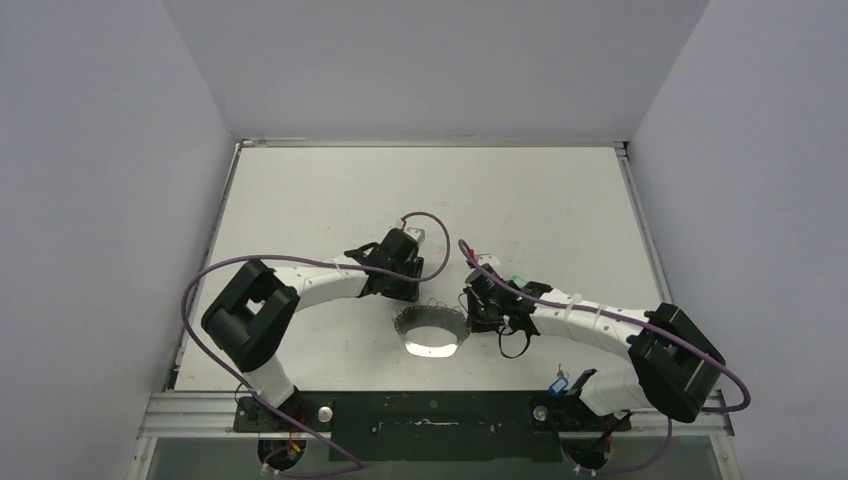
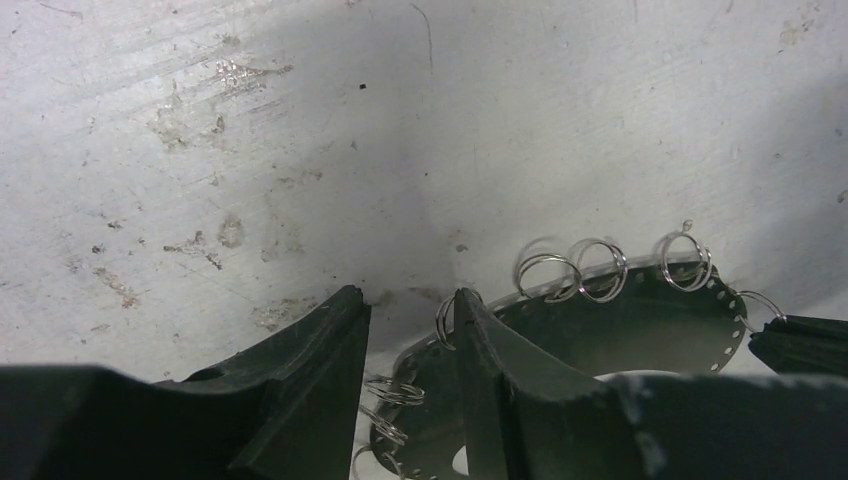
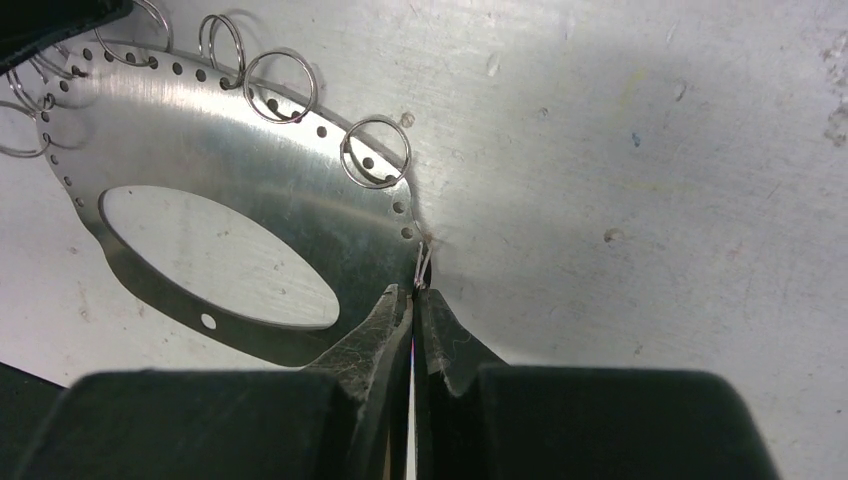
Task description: Put the keys on the keyring
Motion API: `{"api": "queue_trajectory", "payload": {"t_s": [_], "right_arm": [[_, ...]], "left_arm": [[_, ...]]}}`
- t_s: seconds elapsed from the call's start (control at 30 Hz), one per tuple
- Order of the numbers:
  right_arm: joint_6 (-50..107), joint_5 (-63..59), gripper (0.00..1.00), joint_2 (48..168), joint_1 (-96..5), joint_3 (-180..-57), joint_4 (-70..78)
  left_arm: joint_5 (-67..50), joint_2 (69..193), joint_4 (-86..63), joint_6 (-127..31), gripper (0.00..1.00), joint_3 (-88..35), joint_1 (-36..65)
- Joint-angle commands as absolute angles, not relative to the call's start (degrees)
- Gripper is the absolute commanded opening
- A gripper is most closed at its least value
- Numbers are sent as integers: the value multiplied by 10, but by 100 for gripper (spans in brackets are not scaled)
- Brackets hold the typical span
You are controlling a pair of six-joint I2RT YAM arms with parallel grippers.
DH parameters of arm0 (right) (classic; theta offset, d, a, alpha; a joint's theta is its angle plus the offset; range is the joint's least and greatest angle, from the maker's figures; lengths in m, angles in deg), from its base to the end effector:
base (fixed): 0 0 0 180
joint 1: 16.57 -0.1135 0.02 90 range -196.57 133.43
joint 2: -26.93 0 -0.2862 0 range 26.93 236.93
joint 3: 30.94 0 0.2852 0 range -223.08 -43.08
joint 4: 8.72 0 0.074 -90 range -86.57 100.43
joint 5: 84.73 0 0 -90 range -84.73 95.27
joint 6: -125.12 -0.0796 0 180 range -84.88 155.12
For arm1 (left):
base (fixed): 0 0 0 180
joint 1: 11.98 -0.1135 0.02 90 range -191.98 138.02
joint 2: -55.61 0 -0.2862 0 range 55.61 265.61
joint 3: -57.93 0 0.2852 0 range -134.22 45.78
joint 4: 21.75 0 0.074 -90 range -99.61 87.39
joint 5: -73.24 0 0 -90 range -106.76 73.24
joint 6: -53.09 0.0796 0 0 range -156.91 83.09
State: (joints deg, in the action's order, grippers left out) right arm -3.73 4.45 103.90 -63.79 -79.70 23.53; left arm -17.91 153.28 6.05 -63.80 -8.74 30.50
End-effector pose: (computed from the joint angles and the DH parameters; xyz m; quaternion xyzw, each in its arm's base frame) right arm 0.1910 0.2081 0.1239 -0.0724 0.9642 0.1790 0.1816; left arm 0.2830 -0.2569 0.1189 0.1280 0.9546 -0.1451 0.2266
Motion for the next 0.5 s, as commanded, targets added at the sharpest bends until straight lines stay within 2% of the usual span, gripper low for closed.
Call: {"api": "queue_trajectory", "payload": {"t_s": [0.0,0.47], "right_arm": [[-10,57,0,1069,-631,-854,242],[29,18,0,1139,-618,-940,252]], "left_arm": [[-186,1515,58,-661,36,-36,309],[-191,1384,-7,-718,35,37,324]]}}
